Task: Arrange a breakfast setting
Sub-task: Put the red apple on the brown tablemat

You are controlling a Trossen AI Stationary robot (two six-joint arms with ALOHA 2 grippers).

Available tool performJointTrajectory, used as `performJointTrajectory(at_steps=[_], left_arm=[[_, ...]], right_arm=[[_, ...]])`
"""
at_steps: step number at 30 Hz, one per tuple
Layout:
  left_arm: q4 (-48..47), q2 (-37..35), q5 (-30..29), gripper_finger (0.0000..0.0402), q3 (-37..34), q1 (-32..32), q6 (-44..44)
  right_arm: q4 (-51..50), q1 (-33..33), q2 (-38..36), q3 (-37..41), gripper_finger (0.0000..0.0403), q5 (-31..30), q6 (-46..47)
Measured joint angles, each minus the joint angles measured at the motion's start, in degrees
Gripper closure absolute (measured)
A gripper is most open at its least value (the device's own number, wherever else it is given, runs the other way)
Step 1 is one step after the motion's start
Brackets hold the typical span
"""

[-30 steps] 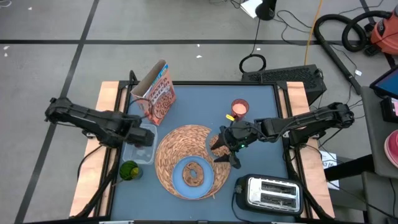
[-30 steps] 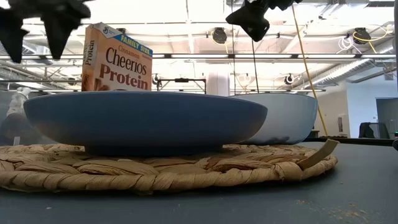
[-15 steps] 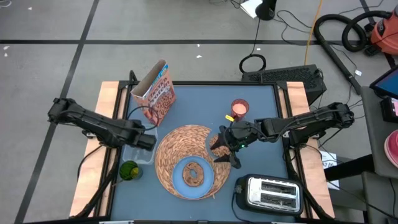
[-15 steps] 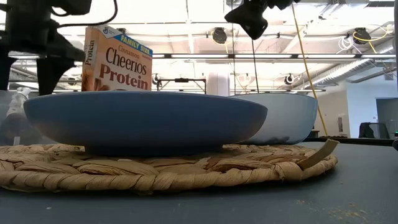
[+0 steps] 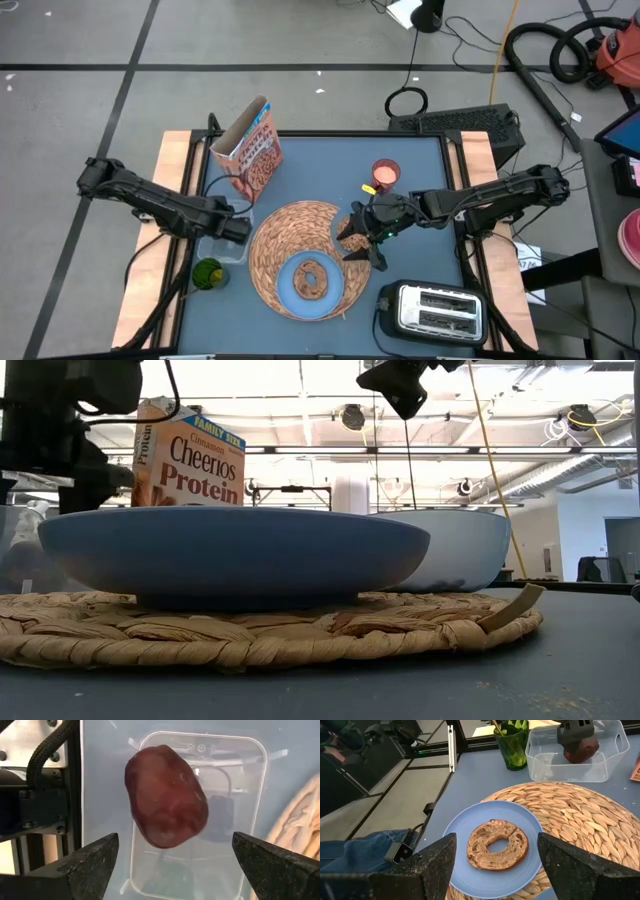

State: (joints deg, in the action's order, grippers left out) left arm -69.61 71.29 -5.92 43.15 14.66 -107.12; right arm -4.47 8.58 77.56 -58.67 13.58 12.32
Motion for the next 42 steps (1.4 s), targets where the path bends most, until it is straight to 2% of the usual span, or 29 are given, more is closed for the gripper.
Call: performJointTrajectory(at_steps=[6,24,42], left_arm=[[3.86,-0.02,-0.22,0.0007,-2.64,0.00,-1.47],[3.90,0.17,-2.27,0.0007,-3.29,0.00,-5.71],[6.83,8.45,-1.68,0.0008,-3.29,-0.04,-3.80]], right_arm=[[-0.02,0.00,0.00,0.00,0.0133,0.00,0.00],[-0.04,0.00,0.00,-0.03,0.0133,0.00,0.00],[-0.09,0.02,0.00,-0.04,0.0133,0.00,0.00]])
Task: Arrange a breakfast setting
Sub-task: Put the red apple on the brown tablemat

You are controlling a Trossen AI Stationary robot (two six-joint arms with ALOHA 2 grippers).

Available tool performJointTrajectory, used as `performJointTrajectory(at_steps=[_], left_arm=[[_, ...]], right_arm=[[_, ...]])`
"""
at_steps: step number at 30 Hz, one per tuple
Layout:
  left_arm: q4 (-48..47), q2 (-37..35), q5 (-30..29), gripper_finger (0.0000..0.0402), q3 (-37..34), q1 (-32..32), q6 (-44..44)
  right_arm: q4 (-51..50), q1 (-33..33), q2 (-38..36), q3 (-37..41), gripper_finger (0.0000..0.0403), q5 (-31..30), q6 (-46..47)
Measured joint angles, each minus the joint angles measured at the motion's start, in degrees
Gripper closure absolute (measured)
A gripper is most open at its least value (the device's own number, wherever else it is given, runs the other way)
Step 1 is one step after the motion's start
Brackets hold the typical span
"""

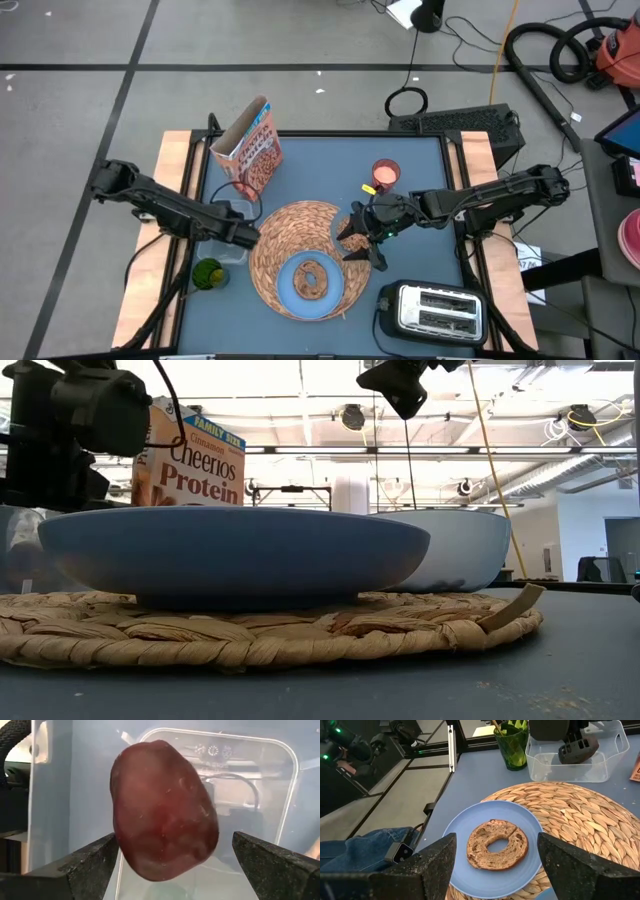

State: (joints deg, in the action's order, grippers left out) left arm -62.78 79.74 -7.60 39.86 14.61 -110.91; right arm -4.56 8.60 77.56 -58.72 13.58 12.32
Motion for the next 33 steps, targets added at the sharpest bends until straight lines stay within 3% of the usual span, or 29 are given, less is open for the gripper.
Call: performJointTrajectory(at_steps=[17,33], left_arm=[[-0.11,0.66,-0.01,0.0142,0.00,0.00,-0.61],[-0.22,0.10,1.75,0.0151,0.08,-0.02,2.81]], right_arm=[[0.00,0.00,0.00,0.00,0.0133,0.00,0.00],[0.00,0.00,0.00,0.00,0.0133,0.01,0.00]])
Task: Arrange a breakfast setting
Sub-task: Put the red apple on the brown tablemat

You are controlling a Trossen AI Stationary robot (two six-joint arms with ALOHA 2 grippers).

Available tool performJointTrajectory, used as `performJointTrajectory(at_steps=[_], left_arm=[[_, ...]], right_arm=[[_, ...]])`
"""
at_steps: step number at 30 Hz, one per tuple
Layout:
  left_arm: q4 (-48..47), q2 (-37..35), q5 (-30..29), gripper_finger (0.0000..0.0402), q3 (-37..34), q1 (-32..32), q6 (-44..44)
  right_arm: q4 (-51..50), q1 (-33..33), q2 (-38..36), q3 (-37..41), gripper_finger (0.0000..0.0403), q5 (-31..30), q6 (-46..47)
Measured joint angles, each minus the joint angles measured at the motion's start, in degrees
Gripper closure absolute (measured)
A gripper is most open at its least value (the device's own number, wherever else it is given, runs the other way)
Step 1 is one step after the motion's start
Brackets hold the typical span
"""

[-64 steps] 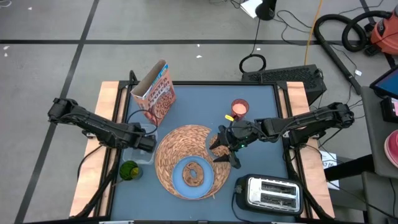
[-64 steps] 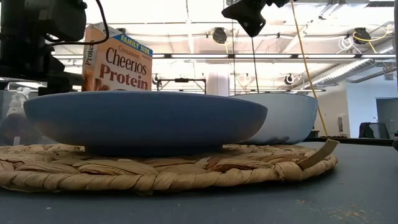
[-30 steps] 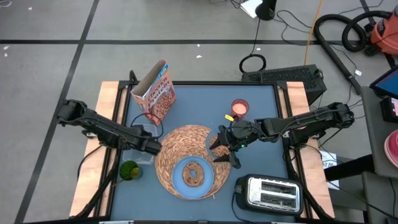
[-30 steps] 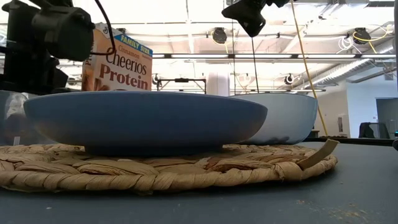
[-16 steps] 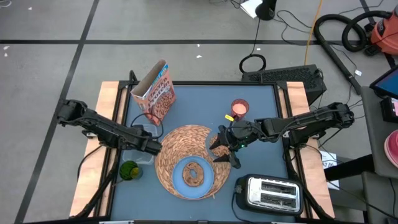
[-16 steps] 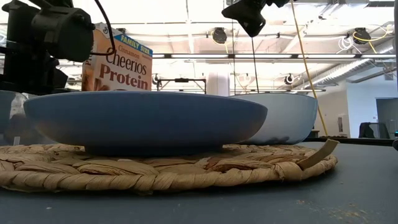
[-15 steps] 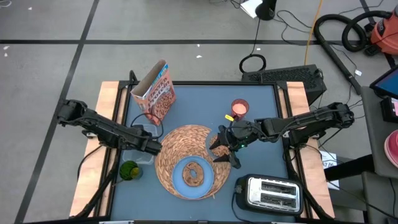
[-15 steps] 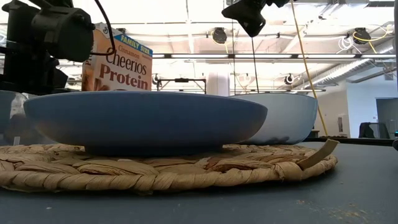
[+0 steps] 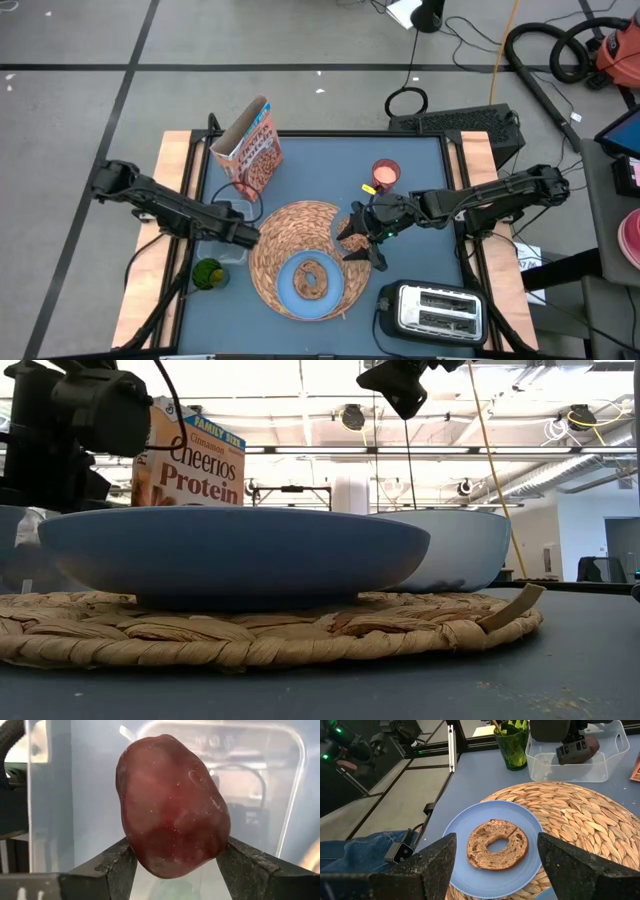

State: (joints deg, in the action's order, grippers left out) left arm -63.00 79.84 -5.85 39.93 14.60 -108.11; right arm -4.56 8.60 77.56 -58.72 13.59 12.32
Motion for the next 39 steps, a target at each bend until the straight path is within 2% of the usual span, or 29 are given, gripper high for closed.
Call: performJointTrajectory(at_steps=[7,16,25,28,33,39], left_arm=[[-0.04,-3.49,4.45,0.0151,1.56,0.01,5.20],[0.11,-11.48,9.94,0.0151,5.83,0.02,11.45],[1.07,-18.94,15.07,0.0151,11.86,0.01,10.93],[5.97,-20.16,15.38,0.0151,13.09,0.02,7.94],[19.64,-20.57,15.41,0.0151,13.17,0.01,2.21],[29.35,-17.27,15.34,0.0151,13.17,-0.50,-4.06]], right_arm=[[-0.02,0.00,0.00,0.00,0.0133,-0.01,0.00],[-0.02,0.00,0.00,0.00,0.0133,-0.01,0.00],[-0.01,0.00,0.00,0.00,0.0133,-0.01,0.00],[0.00,0.00,0.00,0.00,0.0133,-0.01,0.00],[0.00,0.00,0.00,0.00,0.0133,-0.01,0.02],[0.04,0.00,0.00,0.00,0.0133,-0.01,0.00]])
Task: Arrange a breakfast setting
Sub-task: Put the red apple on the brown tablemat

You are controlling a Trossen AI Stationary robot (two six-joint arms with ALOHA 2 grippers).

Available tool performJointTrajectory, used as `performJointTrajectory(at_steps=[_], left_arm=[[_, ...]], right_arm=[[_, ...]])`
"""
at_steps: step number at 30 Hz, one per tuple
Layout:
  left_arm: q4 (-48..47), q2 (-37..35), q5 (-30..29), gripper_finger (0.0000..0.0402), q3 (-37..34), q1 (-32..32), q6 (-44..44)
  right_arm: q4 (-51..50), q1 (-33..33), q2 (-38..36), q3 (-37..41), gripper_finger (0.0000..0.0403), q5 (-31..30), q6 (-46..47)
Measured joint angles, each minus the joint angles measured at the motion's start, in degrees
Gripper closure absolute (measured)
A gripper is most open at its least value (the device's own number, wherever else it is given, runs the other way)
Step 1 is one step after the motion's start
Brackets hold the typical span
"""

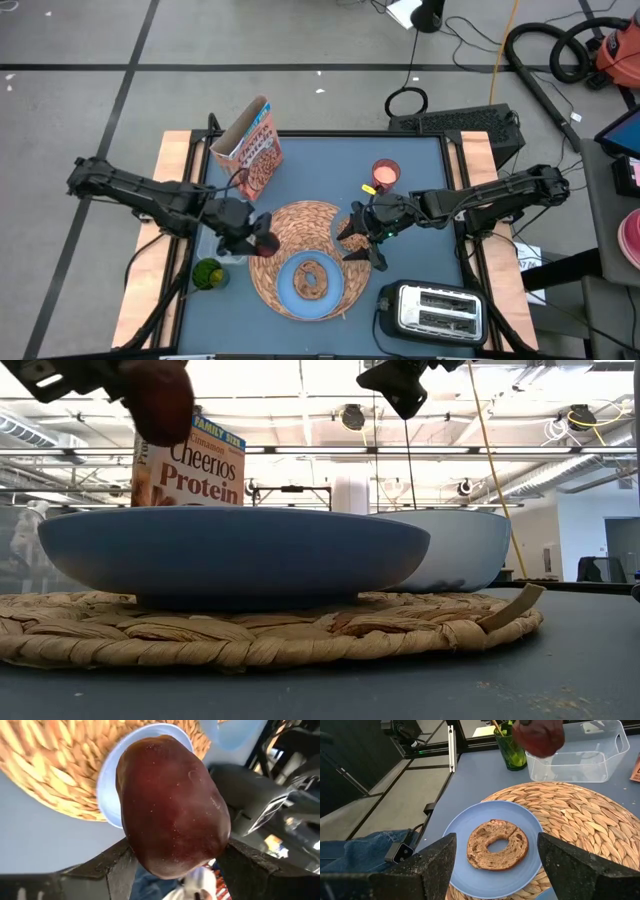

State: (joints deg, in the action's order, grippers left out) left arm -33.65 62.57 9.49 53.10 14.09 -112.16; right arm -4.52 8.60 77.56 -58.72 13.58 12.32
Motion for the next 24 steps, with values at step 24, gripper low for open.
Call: performJointTrajectory(at_steps=[24], left_arm=[[13.22,13.14,11.73,0.0151,-0.04,-12.87,-4.94]], right_arm=[[-0.04,0.00,0.00,0.00,0.0133,0.00,0.00]])
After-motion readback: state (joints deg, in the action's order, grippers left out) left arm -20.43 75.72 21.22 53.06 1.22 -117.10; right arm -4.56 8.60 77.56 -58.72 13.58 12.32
